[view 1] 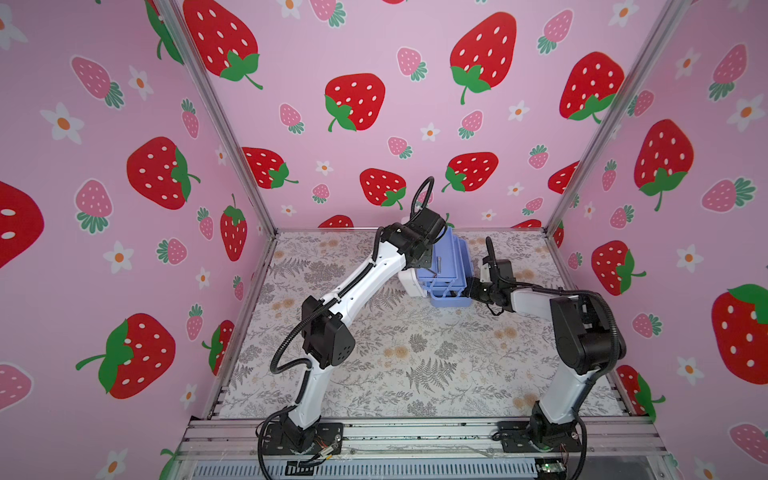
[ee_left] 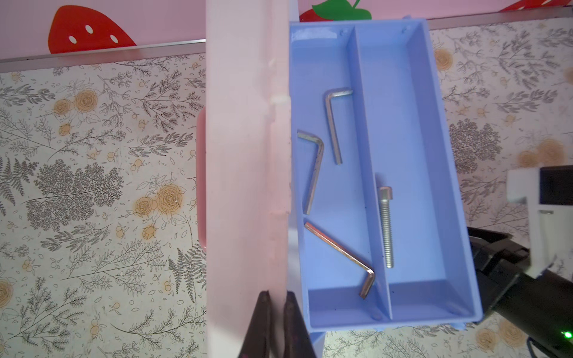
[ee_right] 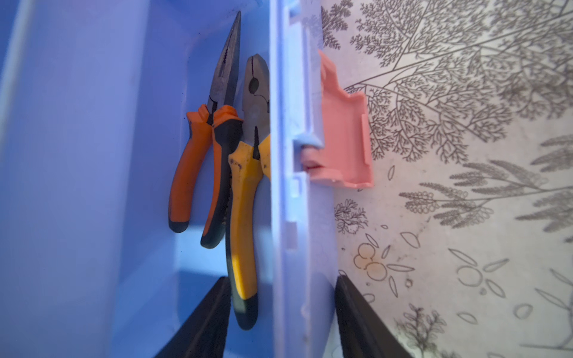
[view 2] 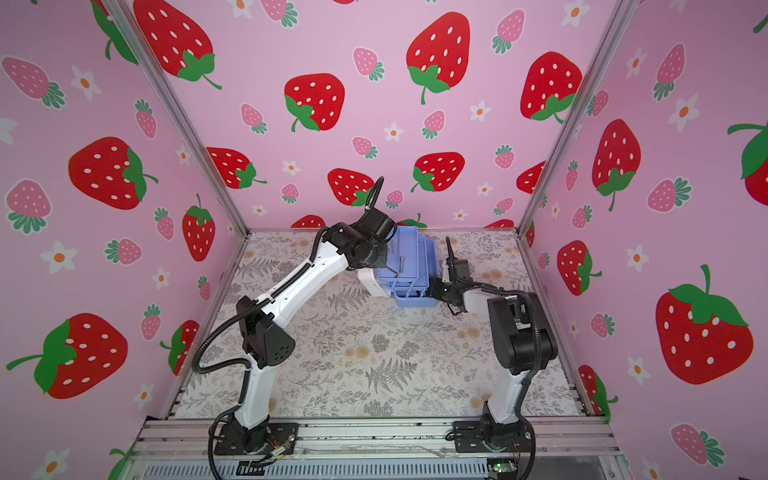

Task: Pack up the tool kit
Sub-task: 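Swing the white lid down with the left gripper while the right steadies the box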

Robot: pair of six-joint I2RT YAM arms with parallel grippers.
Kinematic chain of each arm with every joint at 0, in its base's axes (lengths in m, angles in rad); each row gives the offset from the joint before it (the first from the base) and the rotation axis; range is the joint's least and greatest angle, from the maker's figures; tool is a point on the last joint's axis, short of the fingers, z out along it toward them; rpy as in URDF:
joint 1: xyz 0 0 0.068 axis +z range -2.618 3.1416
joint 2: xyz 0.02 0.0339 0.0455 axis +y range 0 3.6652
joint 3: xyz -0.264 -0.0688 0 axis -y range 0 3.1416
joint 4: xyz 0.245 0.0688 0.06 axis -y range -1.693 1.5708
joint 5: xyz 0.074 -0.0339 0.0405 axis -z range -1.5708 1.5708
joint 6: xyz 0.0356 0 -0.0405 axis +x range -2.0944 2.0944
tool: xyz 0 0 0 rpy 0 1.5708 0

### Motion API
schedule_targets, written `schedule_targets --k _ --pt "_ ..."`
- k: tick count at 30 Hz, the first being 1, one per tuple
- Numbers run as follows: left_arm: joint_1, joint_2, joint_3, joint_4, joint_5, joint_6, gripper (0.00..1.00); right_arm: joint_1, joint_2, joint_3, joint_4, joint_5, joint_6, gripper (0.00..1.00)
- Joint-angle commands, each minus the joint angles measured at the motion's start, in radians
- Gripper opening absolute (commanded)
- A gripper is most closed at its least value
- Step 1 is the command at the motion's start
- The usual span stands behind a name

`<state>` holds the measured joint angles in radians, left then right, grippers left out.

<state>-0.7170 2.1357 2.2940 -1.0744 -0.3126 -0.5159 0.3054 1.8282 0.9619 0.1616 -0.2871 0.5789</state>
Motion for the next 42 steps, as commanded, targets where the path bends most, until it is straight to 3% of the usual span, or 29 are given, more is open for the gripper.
schedule_targets --k 1,5,17,29,42 --pt "-0.09 0.014 0.07 0.102 0.292 -0.028 0.1 0.016 0.014 0.0 -0.048 -0.059 -0.013 0.56" --pt "-0.111 0.033 0.072 0.131 0.324 -0.053 0.15 0.012 0.022 0.003 -0.048 -0.076 -0.01 0.56" --pt "-0.135 0.074 0.092 0.236 0.433 -0.096 0.45 0.009 0.034 0.011 -0.048 -0.103 -0.005 0.56" --pt "-0.131 0.055 0.014 0.415 0.584 -0.082 0.49 0.001 0.04 0.009 -0.047 -0.117 -0.003 0.56" --pt "-0.119 0.131 0.112 0.54 0.735 -0.141 0.49 -0.005 0.051 0.012 -0.045 -0.119 -0.001 0.56"
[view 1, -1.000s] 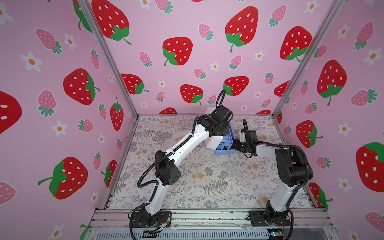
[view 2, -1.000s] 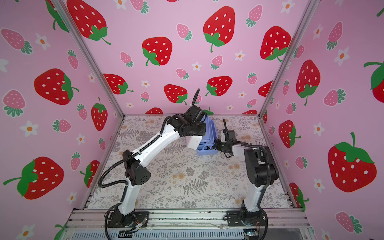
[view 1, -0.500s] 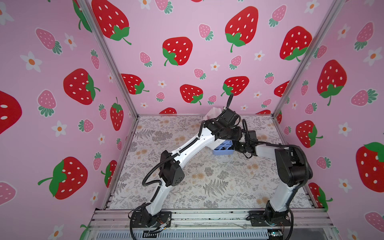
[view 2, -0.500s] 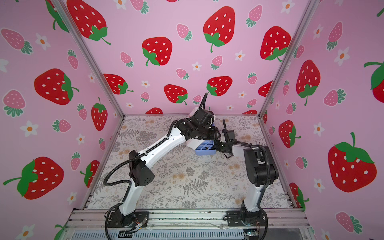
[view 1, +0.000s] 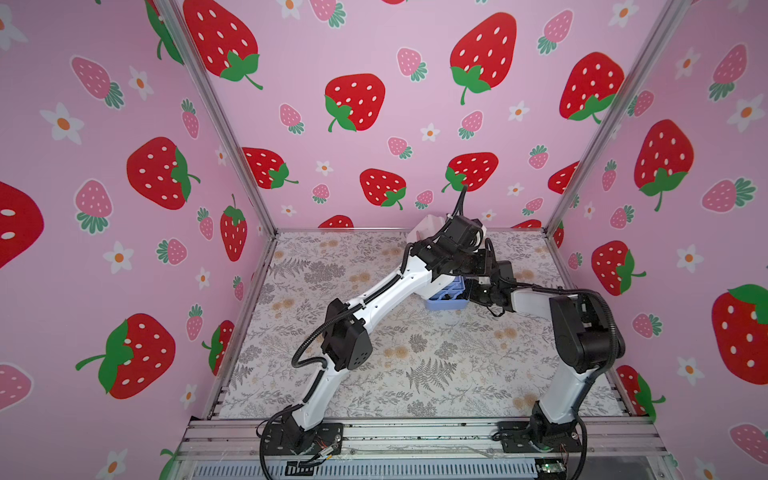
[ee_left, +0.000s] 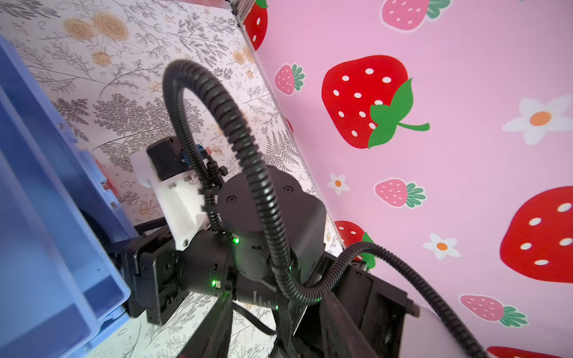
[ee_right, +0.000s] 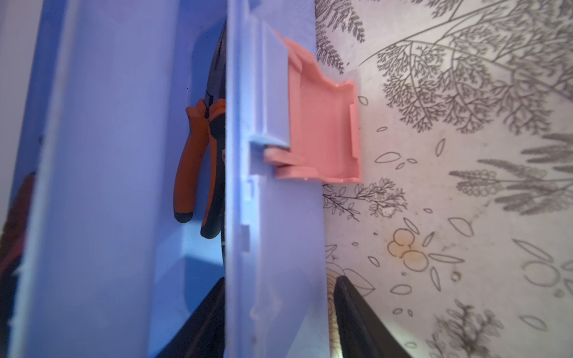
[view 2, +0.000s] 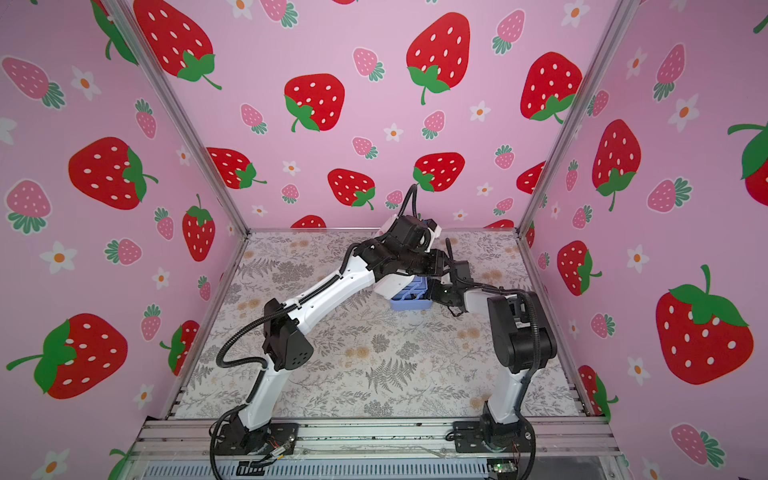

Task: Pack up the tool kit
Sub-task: 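Swing the white lid down with the left gripper while the right steadies the box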

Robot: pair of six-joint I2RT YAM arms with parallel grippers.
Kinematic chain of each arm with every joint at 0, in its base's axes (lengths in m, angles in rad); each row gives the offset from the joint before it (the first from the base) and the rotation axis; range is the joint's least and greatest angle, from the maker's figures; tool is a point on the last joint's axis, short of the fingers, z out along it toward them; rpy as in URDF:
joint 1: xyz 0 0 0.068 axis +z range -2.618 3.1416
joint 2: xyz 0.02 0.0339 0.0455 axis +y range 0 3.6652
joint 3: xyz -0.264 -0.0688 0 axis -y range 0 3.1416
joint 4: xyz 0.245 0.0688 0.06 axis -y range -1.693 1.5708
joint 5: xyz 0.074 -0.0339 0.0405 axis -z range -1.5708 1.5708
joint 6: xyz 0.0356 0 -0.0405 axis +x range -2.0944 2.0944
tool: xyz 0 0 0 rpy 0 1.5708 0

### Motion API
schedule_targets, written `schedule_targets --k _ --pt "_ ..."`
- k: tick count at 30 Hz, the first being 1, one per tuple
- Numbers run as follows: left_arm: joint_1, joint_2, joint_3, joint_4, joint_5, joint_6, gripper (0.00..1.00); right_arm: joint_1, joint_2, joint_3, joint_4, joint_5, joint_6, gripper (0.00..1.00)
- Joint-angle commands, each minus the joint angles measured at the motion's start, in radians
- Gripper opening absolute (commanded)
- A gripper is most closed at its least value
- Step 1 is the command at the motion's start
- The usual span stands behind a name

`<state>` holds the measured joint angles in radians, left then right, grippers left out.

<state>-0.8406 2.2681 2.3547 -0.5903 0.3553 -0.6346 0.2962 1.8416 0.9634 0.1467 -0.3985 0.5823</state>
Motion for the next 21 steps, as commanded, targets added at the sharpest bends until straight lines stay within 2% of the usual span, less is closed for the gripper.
schedule_targets --k 1,5,10,12,16,21 --pt "0.005 -0.009 0.052 0.062 0.075 -0.022 0.5 0.004 0.039 0.011 -0.031 -0.009 -0.003 0.56" --pt "0.006 -0.078 0.011 0.061 0.055 0.001 0.5 0.002 0.043 0.012 -0.031 -0.011 -0.003 0.56" --pt "0.015 -0.24 -0.157 0.06 -0.038 0.049 0.49 0.001 0.043 0.011 -0.03 -0.013 -0.002 0.56" --pt "0.023 -0.309 -0.228 0.036 -0.105 0.069 0.49 0.0 0.044 0.011 -0.03 -0.014 0.001 0.56" --pt "0.042 -0.417 -0.348 -0.052 -0.316 0.086 0.49 0.0 0.034 0.003 -0.022 -0.017 0.007 0.57" --pt "0.107 -0.516 -0.555 -0.046 -0.418 0.022 0.49 -0.006 -0.012 -0.015 -0.021 0.015 0.005 0.59"
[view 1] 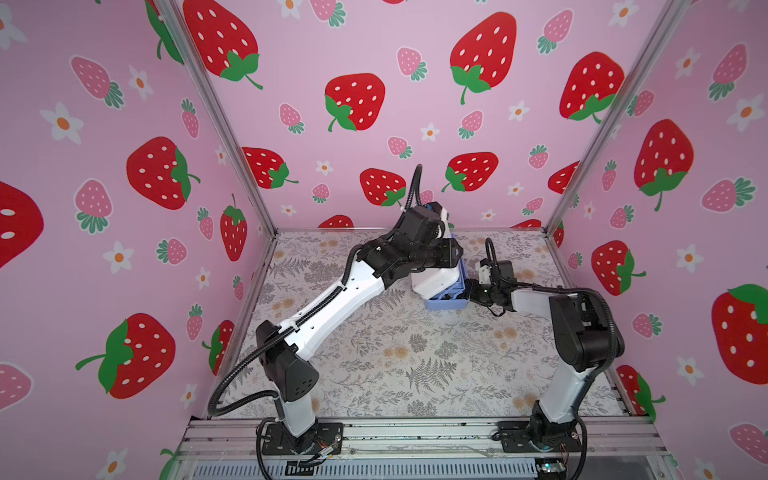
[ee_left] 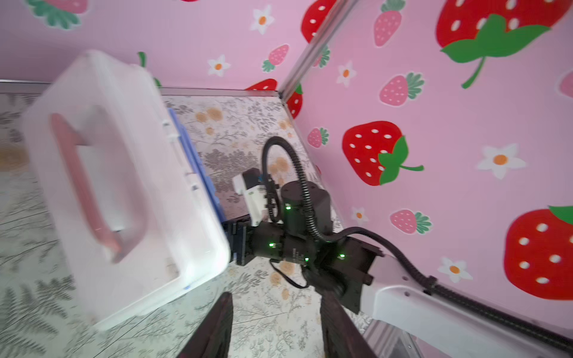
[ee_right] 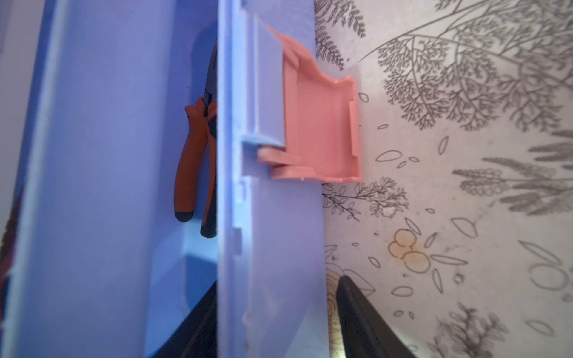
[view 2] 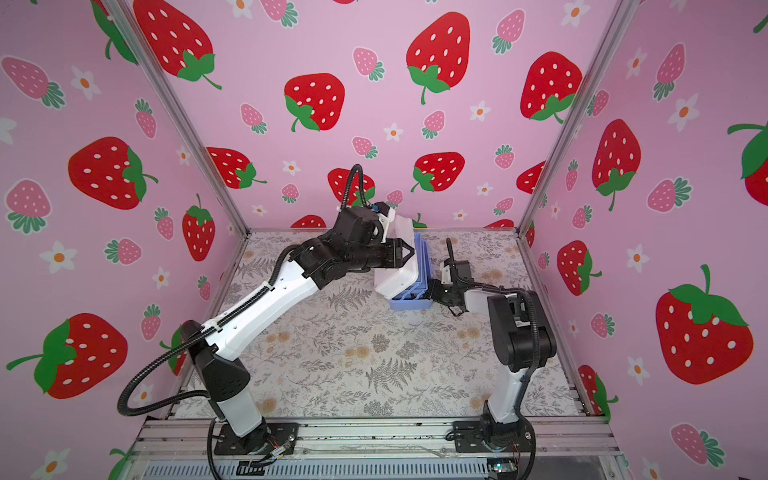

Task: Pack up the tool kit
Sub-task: 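Swing the white lid down with the left gripper while the right steadies the box, then release the box with the right gripper while the left holds the lid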

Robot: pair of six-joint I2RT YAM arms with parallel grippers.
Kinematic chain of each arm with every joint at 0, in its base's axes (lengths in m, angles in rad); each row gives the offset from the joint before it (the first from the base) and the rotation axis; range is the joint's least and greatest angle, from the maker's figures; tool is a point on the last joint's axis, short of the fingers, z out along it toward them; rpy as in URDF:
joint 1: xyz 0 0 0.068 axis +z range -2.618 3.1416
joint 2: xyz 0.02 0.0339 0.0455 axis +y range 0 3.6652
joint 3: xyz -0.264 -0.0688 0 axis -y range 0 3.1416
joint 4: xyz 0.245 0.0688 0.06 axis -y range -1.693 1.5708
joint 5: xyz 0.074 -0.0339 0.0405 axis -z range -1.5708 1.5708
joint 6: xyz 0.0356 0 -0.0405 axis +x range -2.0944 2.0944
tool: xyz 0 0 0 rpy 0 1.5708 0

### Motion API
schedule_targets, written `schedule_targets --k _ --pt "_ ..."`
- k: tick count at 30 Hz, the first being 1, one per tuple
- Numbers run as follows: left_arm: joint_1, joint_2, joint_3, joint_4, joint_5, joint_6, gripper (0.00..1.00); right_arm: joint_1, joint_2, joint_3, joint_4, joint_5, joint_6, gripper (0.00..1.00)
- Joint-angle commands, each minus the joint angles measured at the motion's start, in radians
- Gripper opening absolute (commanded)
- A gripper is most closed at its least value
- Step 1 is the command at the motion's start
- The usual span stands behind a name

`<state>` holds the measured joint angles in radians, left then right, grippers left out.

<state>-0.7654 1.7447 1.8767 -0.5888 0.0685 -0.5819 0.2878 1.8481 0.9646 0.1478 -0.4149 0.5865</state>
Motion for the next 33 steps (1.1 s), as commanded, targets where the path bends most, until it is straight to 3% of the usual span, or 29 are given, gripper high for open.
schedule_targets --k 1,5,16,25,33 --pt "0.045 0.009 -0.1 -0.053 -0.136 -0.046 0.49 0.002 -0.026 -0.019 -0.022 0.036 0.001 0.59" --pt "0.073 0.064 -0.142 -0.027 -0.066 -0.075 0.49 -0.001 -0.035 -0.024 -0.022 0.037 0.001 0.6" --pt "0.052 0.305 0.1 -0.061 -0.015 -0.056 0.47 -0.003 -0.035 -0.021 -0.025 0.024 0.003 0.61" --pt "0.058 0.269 0.053 -0.067 -0.041 -0.039 0.47 -0.033 -0.174 -0.068 -0.017 0.08 0.015 0.68" --pt "0.093 0.188 -0.027 -0.069 -0.06 -0.041 0.46 -0.118 -0.416 -0.145 -0.005 0.128 0.016 0.7"
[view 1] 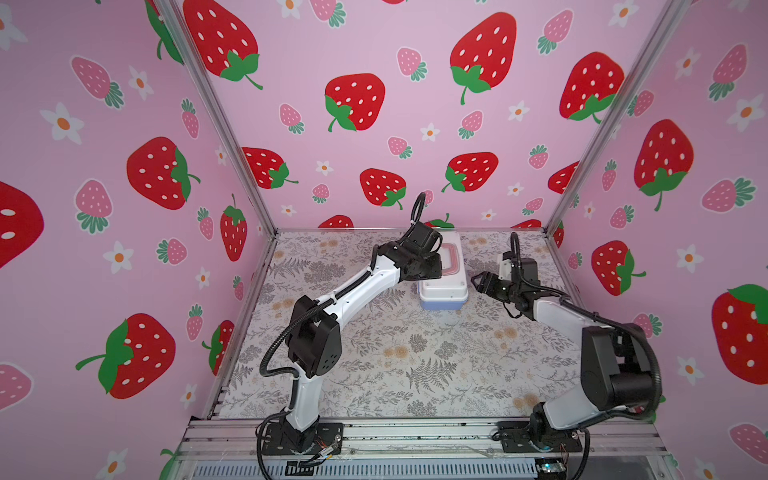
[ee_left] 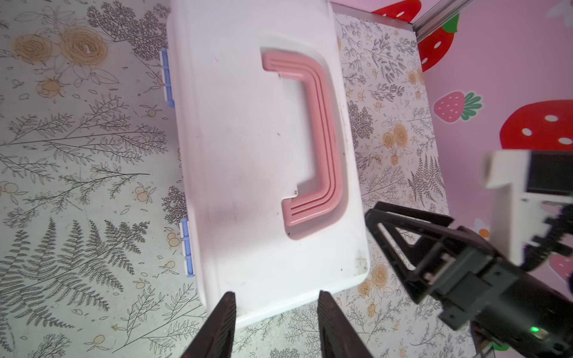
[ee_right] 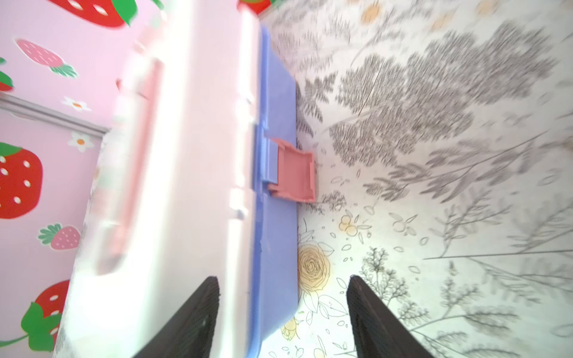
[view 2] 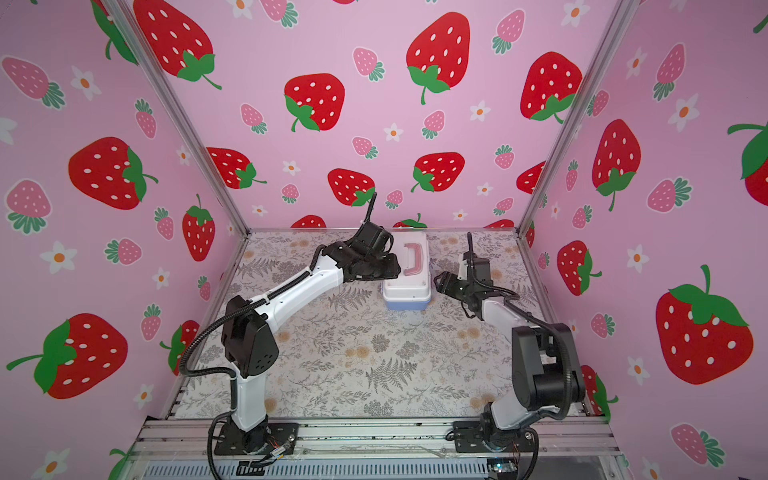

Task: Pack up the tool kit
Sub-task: 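Release the box with the right gripper while the left holds the lid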

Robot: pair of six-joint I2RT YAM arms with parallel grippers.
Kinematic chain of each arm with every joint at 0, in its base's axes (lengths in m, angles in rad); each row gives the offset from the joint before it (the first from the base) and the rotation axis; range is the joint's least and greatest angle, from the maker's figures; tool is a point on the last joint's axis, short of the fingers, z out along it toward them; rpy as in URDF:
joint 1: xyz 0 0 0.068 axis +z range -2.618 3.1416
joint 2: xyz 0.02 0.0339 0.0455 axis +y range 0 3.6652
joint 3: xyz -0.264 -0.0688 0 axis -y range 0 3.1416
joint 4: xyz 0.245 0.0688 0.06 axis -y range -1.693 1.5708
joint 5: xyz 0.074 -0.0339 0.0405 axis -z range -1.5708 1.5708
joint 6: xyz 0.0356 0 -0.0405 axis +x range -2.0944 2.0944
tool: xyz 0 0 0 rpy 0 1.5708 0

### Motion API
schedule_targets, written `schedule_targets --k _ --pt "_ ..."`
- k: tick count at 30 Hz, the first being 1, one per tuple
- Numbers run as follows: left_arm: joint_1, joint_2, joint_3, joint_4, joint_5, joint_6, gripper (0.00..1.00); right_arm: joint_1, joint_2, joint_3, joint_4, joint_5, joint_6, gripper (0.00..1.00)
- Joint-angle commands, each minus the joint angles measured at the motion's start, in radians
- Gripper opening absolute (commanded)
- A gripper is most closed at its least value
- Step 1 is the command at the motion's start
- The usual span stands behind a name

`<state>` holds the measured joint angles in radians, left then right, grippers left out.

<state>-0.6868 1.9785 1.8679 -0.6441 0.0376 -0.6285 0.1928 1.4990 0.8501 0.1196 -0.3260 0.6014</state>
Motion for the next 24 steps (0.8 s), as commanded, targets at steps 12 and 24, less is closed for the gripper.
schedule_targets --k 12,24 --pt "0.032 0.02 0.064 -0.038 -0.012 0.026 0.5 -0.152 0.05 -0.093 0.2 -0.253 0.131 0.82" --pt "0.031 0.181 0.203 -0.077 -0.003 0.047 0.99 -0.162 0.17 -0.177 0.462 -0.439 0.375 0.99"
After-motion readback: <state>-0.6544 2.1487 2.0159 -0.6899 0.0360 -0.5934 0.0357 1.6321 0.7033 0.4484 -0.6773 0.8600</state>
